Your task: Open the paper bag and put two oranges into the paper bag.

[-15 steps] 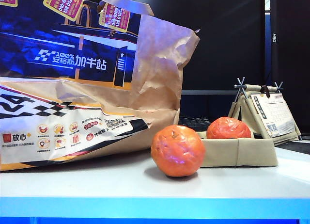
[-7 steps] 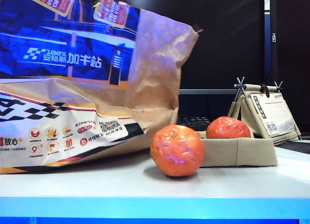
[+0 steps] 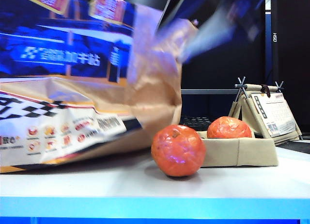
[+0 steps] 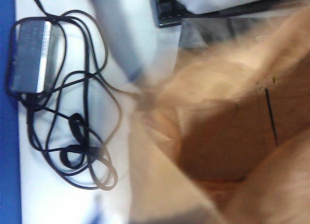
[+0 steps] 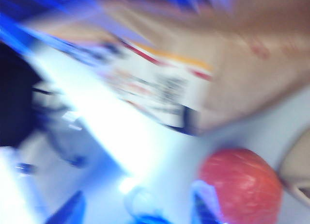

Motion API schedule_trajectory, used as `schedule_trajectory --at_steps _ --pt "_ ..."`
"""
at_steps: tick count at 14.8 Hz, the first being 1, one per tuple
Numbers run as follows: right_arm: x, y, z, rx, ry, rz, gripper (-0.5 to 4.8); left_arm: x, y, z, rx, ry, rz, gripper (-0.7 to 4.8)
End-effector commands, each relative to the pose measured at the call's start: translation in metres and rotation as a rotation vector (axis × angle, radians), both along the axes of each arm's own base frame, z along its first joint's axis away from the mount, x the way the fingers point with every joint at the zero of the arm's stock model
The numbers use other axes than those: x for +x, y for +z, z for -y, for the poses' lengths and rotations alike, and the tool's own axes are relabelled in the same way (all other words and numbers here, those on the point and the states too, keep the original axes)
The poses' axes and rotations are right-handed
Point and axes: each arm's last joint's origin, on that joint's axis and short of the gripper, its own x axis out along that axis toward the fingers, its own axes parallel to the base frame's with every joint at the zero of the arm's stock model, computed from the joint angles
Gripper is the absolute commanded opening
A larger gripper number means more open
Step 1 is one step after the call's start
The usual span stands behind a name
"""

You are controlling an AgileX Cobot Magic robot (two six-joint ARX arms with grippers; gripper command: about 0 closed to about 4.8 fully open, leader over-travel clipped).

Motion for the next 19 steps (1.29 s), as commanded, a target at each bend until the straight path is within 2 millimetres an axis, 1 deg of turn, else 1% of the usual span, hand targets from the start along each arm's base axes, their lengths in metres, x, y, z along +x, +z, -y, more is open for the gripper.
schedule_trajectory --at_steps 1,2,3,4,5,8,12,13,15,19 --pt "0.011 -0.016 -0.005 -0.114 -0.116 -0.002 2.85 -0.002 0.001 0.000 0.002 0.001 -0.003 0.82" --pt "0.013 -0.022 -0.004 -0.160 -0.141 -0.020 3.09 -0.002 0.001 0.000 0.002 0.001 -0.003 0.72" --pt "0.014 -0.026 -0.003 -0.189 -0.153 -0.039 3.49 -0.002 0.001 0.000 0.001 0.000 -0.003 0.51" --pt "0.014 -0.030 -0.003 -0.205 -0.148 -0.060 4.04 -0.001 0.001 0.000 0.000 -0.001 -0.001 0.48" --pt "0.014 -0.035 -0.004 -0.225 -0.138 -0.088 4.42 -0.001 0.002 0.000 -0.007 -0.006 0.004 0.48" --pt "0.018 -0.042 -0.007 -0.240 -0.138 -0.103 4.42 0.000 0.002 0.000 -0.016 -0.013 0.012 0.52" --pt "0.029 -0.070 -0.019 -0.271 -0.116 -0.199 4.41 -0.001 0.002 0.000 -0.016 -0.013 0.005 0.52" --pt "0.032 -0.078 -0.022 -0.276 -0.116 -0.207 4.41 -0.001 0.001 0.000 -0.017 -0.013 0.003 0.52" --pt "0.038 -0.086 -0.027 -0.269 -0.116 -0.201 4.41 -0.002 0.001 0.001 -0.017 -0.017 -0.006 0.52" --pt "0.046 -0.090 -0.034 -0.221 -0.116 -0.157 4.41 -0.003 0.000 0.001 -0.018 -0.018 -0.017 0.52"
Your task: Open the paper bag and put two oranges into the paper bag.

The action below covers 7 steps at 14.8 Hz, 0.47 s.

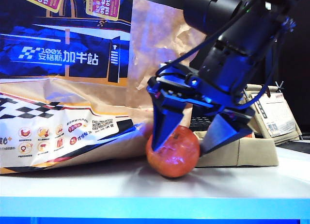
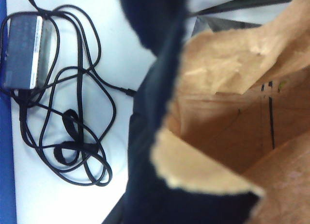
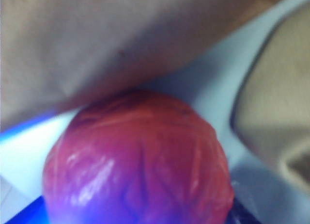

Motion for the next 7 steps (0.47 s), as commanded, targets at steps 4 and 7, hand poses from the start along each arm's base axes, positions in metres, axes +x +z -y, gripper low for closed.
schedule_trajectory --at_steps 4,7 --pt "0.013 -0.013 -0.013 0.061 0.003 0.053 4.41 -0.002 0.001 0.000 -0.010 -0.012 -0.009 0.52" --pt "0.018 -0.019 -0.017 0.083 -0.002 0.077 4.41 -0.002 0.001 0.001 -0.039 -0.032 -0.010 0.52"
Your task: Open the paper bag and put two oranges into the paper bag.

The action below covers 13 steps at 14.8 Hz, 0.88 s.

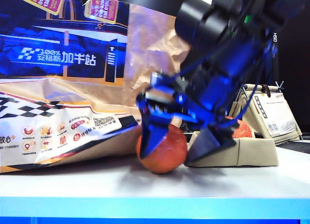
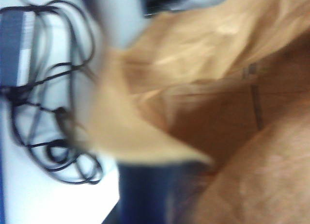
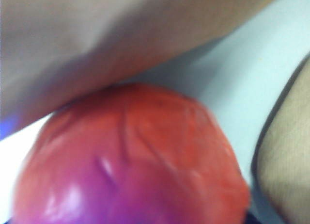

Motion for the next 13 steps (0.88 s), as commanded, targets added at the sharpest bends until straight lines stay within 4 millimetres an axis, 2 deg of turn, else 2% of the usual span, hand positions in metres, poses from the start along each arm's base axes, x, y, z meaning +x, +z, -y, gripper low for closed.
schedule_trajectory --at_steps 1,3,5,6,7,9,13 --pt "0.006 0.004 -0.006 0.058 -0.007 0.060 4.40 -0.001 0.001 0.000 -0.012 -0.013 0.003 0.52" --pt "0.008 0.007 -0.007 0.081 -0.013 0.095 3.79 -0.002 0.001 0.000 -0.012 -0.012 -0.006 0.51" --pt "0.009 0.008 -0.008 0.090 -0.020 0.115 2.26 -0.002 0.001 0.000 -0.012 -0.013 -0.010 0.51" --pt "0.010 0.009 -0.008 0.091 -0.026 0.126 1.65 -0.002 0.001 0.000 -0.012 -0.013 -0.010 0.51" --pt "0.010 0.009 -0.008 0.091 -0.033 0.136 1.27 -0.002 0.001 0.000 -0.012 -0.013 -0.010 0.51" --pt "0.011 0.010 -0.009 0.097 -0.032 0.143 -0.05 -0.002 0.001 0.000 -0.012 -0.013 -0.010 0.48" --pt "0.008 0.014 -0.009 0.103 -0.009 0.120 -0.06 -0.002 0.001 0.000 -0.011 -0.013 -0.009 0.48"
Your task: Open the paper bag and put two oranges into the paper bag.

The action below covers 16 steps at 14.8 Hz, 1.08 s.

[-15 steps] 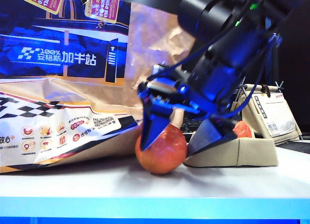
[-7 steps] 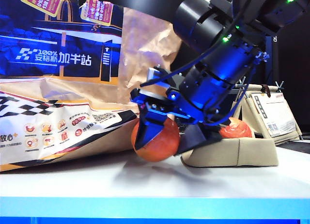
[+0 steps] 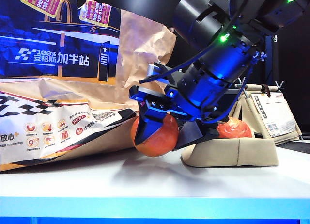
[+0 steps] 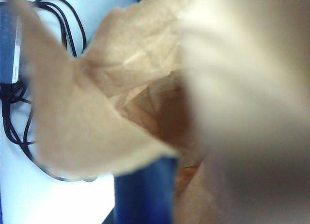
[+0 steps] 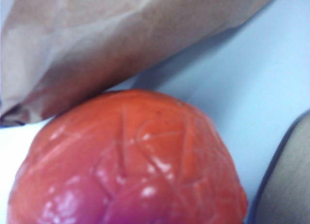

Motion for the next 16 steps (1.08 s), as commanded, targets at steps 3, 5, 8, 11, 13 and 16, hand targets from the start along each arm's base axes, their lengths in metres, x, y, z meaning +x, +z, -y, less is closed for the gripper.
schedule_trajectory --at_steps 3,5,8,11,13,16 --pt "-0.012 0.040 0.007 0.075 0.037 0.040 -0.06 0.000 0.002 0.000 0.003 -0.012 0.014 0.48" --pt "-0.023 0.072 0.017 0.130 0.042 0.108 -0.06 0.001 0.002 0.000 0.003 -0.012 0.021 0.48" --pt "-0.038 0.121 0.031 0.207 0.061 0.231 -0.06 0.000 0.002 0.001 -0.022 -0.042 0.018 0.47" --pt "-0.037 0.198 0.030 0.142 0.141 0.335 -0.06 0.000 0.002 0.004 -0.086 -0.114 0.019 0.47" --pt "-0.031 0.245 0.023 0.186 0.199 0.414 -0.06 -0.001 0.002 0.004 -0.086 -0.117 0.019 0.47" --pt "-0.011 0.276 0.002 0.229 0.284 0.432 -0.06 -0.001 0.002 0.004 -0.081 -0.132 0.011 0.47"
